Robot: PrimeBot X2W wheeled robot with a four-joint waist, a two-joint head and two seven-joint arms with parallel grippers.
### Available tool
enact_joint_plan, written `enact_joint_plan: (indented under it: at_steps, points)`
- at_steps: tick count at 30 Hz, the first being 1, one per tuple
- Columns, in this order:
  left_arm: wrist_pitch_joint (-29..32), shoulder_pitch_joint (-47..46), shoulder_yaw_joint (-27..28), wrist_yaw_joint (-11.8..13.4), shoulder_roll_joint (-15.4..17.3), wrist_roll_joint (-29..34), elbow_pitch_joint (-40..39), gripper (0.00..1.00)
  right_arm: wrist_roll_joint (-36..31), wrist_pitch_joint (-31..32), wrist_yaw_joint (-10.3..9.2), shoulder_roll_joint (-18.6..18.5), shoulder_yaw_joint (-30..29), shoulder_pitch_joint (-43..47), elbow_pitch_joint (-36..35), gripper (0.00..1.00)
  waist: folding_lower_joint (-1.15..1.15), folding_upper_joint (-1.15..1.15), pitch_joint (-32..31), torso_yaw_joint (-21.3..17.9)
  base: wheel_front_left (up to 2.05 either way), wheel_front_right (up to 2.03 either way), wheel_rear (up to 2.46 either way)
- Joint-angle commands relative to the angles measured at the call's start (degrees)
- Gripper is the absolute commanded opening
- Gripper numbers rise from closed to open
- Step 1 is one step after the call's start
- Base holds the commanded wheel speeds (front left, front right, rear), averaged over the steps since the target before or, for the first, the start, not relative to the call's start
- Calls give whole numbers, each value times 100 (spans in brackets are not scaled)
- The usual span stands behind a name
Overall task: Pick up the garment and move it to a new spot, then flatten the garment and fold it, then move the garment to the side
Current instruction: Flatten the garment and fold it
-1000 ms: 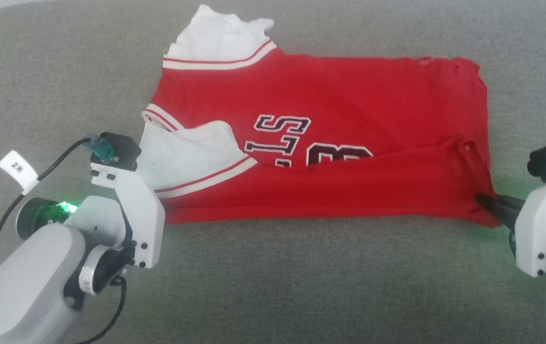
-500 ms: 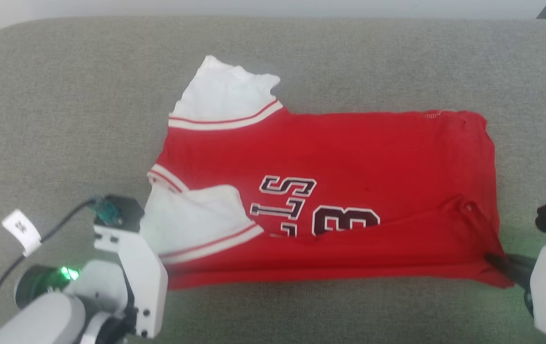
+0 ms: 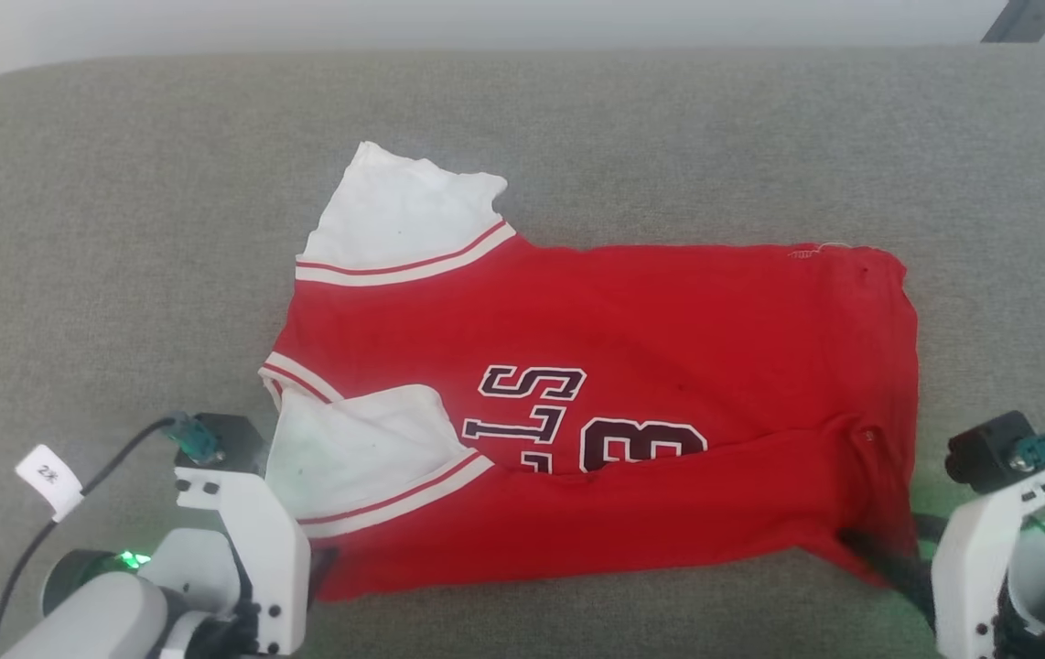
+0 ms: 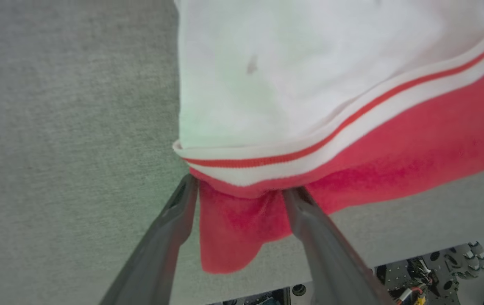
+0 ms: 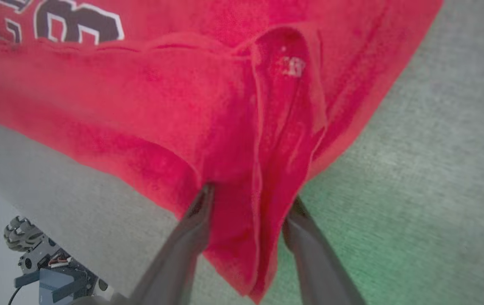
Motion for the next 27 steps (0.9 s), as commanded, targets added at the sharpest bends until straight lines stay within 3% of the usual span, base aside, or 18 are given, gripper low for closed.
enact_joint_plan:
  at_steps: [1,8,13,19,27]
  points:
    - [34,-53,58,-6,35,-49,20,100,22,-85,0,89,31,-90,42,100,0,0,-49,-32,0,0,0]
    - [440,-369,273,226,601,98,-637,100,-36,-756,1,83,-113,-307,-106,100,0,0,-248,-161,0,0,0]
    - [710,-837,362,151,938,303,-1032,100,-298,-1533,1,113,-292,-535,-378,100,0,0,-268,-323,0,0,0]
    - [680,-1606,336,-239,893,517,-722,100,-929,-2858,0,388,-496,-949,-349,100,0,0,-176,-664,0,0,0]
    - [517,-2742,233,-789,472,697,338,100,-1642,-4266,0,1085,-843,-1480,126,100,0,0,221,-1174,0,0,0]
